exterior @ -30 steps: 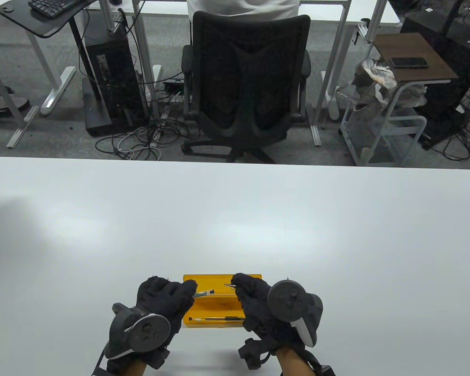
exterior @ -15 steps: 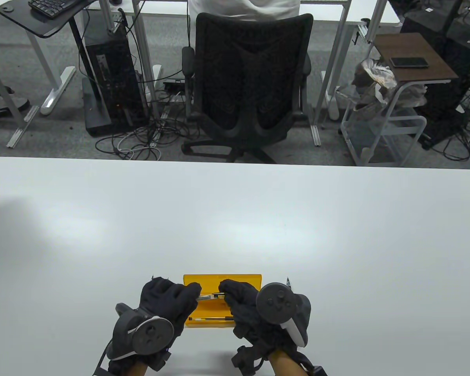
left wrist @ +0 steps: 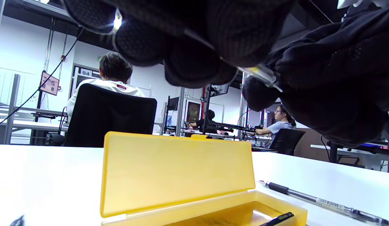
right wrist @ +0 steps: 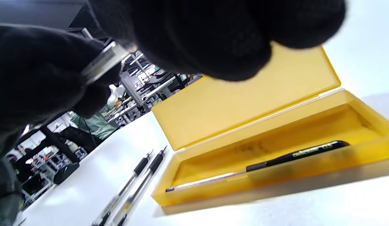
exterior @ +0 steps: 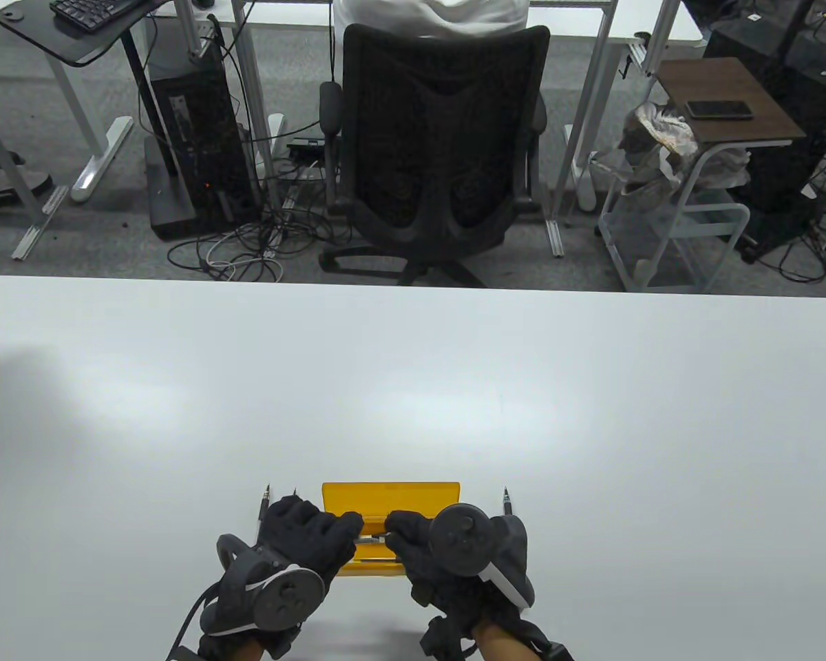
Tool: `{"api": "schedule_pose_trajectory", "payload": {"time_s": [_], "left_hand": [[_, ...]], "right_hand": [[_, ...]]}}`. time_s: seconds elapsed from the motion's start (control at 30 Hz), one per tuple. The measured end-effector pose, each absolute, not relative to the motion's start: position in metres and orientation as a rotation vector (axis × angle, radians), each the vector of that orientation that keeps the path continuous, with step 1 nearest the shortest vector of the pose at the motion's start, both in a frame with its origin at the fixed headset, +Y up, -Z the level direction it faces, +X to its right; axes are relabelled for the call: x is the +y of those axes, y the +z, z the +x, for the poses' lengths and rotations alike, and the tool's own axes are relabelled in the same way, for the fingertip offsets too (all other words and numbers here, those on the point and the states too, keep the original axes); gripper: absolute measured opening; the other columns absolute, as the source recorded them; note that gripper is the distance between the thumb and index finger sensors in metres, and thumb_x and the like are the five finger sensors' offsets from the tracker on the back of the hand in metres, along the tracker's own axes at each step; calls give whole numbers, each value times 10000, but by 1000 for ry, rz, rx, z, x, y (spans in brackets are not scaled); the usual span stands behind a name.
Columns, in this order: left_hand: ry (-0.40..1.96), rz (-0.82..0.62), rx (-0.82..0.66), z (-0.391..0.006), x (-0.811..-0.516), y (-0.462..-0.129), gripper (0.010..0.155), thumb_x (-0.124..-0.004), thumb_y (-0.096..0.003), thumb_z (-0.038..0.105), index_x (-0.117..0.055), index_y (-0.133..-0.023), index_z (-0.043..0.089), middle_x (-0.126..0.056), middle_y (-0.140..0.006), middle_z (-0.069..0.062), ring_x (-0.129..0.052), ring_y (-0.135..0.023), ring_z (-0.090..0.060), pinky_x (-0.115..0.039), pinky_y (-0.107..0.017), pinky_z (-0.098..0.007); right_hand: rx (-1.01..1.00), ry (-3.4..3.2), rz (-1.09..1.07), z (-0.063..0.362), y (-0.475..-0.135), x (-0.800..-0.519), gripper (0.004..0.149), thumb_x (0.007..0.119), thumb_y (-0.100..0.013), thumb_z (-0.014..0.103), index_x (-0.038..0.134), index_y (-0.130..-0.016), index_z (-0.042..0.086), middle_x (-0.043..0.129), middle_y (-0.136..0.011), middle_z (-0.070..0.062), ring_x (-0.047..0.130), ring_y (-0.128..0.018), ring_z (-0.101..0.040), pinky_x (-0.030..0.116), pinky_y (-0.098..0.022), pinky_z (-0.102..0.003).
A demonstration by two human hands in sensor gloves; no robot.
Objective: Cap pen on the opposite end
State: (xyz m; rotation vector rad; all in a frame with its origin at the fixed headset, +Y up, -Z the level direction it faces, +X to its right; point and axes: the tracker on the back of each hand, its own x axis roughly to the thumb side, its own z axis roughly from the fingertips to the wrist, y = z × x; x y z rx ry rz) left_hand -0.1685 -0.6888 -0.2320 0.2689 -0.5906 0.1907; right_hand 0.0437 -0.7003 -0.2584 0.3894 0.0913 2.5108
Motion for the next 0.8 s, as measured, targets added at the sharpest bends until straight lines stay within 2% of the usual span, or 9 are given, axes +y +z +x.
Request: {"api": "schedule_pose_trajectory", "payload": {"time_s": [0.47,0.8], "left_hand": [[175,297,-607,-169,-688,-230,448,-833,-480,261,-873,-903,118,-1002,-740,-158,-854,-677,-357,-552,-684,-640],[232,307,-590,-173,-689,-231,490,-914,-456,281,-855,-914,117,-1009,-761,-121,-870,-701,-339,-550,-691,-638]], "right_hand": [[77,2541,457,37,-255,-700,473,714,-446,335,852,-845,121,1005,-450,-39,1010,-259,-156,866,-270,-384],[133,2686,490,30,-254,-704,467,747,-427,375,885,-813,151,1026,-490,-49,1030,-320,-188,869,-308,-405]]}}
